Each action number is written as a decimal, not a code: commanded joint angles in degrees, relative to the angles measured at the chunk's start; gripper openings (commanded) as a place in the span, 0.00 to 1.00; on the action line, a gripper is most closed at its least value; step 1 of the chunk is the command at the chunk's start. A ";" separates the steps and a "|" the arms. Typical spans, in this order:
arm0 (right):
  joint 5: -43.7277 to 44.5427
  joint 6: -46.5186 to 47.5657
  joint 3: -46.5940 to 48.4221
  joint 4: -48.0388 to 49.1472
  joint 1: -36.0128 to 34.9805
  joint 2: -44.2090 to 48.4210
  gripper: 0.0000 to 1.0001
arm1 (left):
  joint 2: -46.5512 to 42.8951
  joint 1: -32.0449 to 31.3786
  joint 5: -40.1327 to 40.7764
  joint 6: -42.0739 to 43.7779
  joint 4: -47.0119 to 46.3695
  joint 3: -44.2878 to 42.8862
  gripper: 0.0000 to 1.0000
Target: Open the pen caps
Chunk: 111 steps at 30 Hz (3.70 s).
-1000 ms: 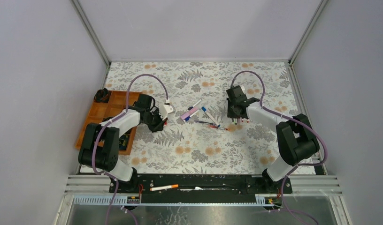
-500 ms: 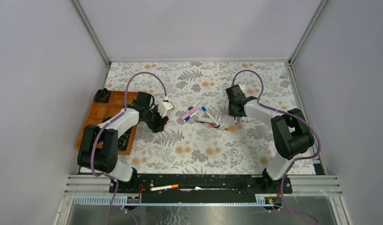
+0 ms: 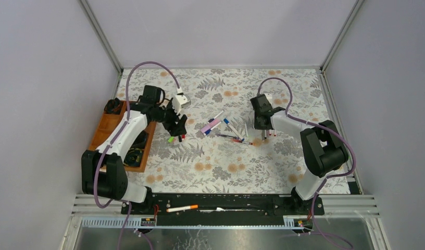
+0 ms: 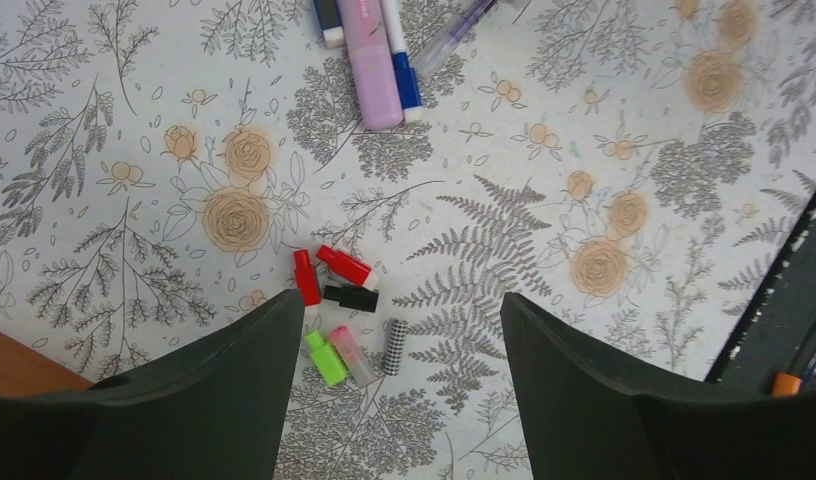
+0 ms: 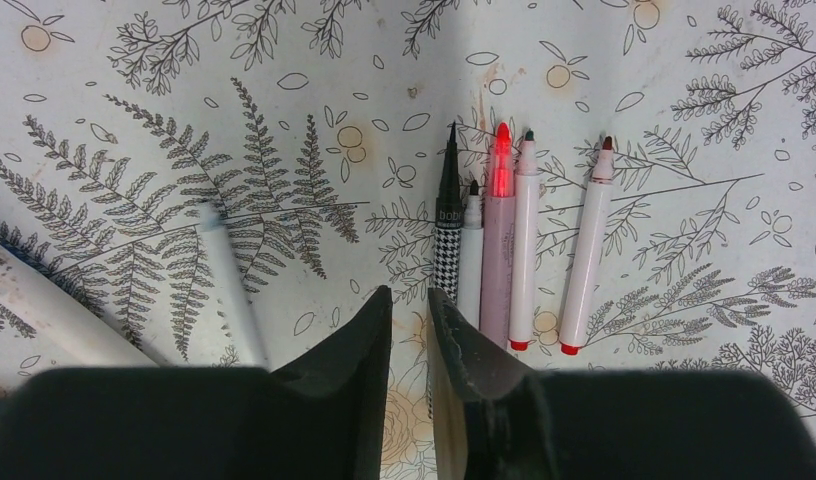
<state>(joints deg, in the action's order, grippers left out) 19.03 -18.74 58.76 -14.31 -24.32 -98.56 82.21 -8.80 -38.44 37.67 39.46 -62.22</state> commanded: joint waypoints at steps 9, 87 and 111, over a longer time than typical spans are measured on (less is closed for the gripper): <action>-3.44 1.32 2.45 0.90 -0.20 2.89 0.28 | -1.01 3.09 -5.95 -2.09 7.13 -6.15 0.80; -30.98 6.88 -7.07 0.51 -5.10 3.80 0.66 | -2.58 3.44 -9.35 1.95 14.38 -9.05 0.80; -23.50 6.67 -7.54 2.43 -21.97 -0.85 0.28 | -2.72 3.44 -12.74 5.45 19.36 -11.72 0.80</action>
<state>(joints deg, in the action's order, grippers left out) -4.93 -11.94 51.88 -10.85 -43.64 -96.07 79.94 -5.67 -48.82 40.66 55.99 -72.29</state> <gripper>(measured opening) 0.337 0.802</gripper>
